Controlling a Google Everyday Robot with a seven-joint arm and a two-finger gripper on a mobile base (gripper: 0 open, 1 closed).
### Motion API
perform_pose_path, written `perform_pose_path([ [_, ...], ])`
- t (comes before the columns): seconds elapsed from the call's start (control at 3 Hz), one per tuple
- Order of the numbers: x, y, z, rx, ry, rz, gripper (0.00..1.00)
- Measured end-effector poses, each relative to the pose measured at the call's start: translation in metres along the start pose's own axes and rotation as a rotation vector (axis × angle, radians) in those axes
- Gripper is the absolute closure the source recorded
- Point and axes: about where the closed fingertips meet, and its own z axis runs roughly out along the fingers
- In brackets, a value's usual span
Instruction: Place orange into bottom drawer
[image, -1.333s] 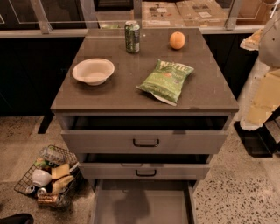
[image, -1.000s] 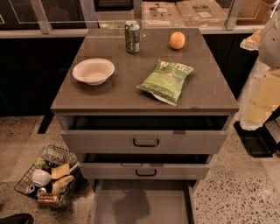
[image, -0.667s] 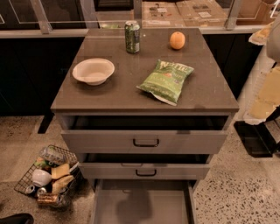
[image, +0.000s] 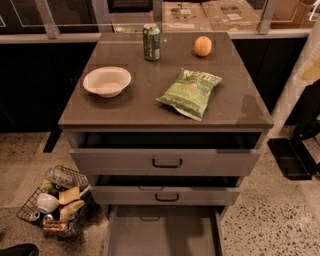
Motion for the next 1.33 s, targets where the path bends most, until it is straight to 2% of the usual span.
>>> perform_pose_path([
  [0.33, 0.005, -0.047, 0.028, 0.09, -0.158, 0.073, 0.0],
  [0.67, 0.002, -0.078, 0.067, 0.16, -0.367, 0.192, 0.0],
  [1.0, -0.006, -0.095, 0.1, 0.2, -0.539, 0.289, 0.0],
  [1.33, -0.014, -0.095, 0.108, 0.193, -0.568, 0.303, 0.0],
])
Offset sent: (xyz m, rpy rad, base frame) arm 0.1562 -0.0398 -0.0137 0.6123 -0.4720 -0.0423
